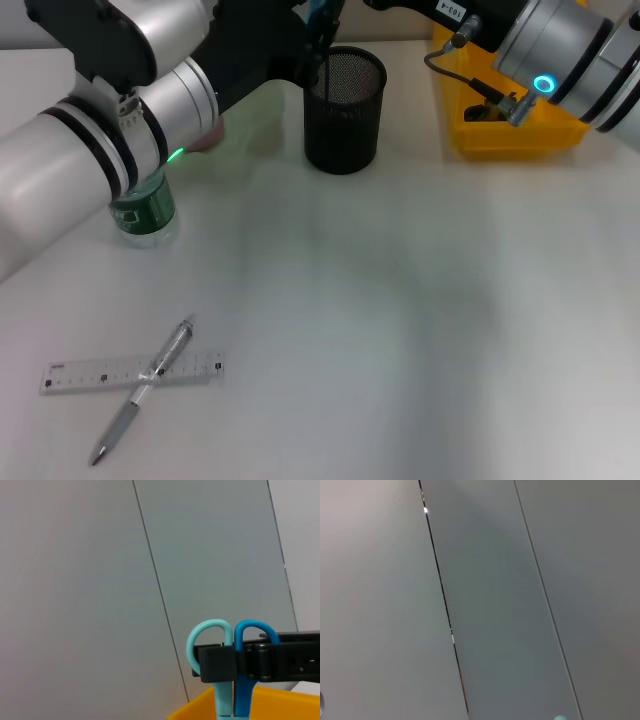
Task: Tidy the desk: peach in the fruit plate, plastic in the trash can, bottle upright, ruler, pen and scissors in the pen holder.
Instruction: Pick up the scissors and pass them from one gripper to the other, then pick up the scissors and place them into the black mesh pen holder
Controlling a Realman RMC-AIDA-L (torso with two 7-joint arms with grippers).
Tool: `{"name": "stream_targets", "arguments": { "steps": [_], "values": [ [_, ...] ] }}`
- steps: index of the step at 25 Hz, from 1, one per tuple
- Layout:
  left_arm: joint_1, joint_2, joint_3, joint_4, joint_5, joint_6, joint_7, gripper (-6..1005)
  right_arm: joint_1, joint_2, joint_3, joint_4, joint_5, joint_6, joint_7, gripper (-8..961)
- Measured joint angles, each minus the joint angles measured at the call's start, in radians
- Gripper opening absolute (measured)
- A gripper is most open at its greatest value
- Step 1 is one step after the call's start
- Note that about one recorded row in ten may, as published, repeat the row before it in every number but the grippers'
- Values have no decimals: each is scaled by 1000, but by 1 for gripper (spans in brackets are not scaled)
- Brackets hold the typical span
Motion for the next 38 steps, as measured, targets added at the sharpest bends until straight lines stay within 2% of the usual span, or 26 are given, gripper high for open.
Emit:
{"name": "stream_targets", "arguments": {
  "steps": [1, 9, 30, 38],
  "values": [
    [-1, 0, 22, 8, 4, -36, 1, 345, 0, 0, 0, 0, 0, 0, -1, 193],
    [-5, 2, 35, 15, 6, -47, 1, 352, -4, 0, 0, 1, 13, -5, -25, 121],
    [-10, 3, 53, 18, 20, -44, 12, 372, -18, 0, -6, -1, 13, -10, -57, 92],
    [-1, 3, 58, 34, 16, -50, 40, 674, -40, 0, 0, -17, 13, -11, -78, 88]
  ]
}}
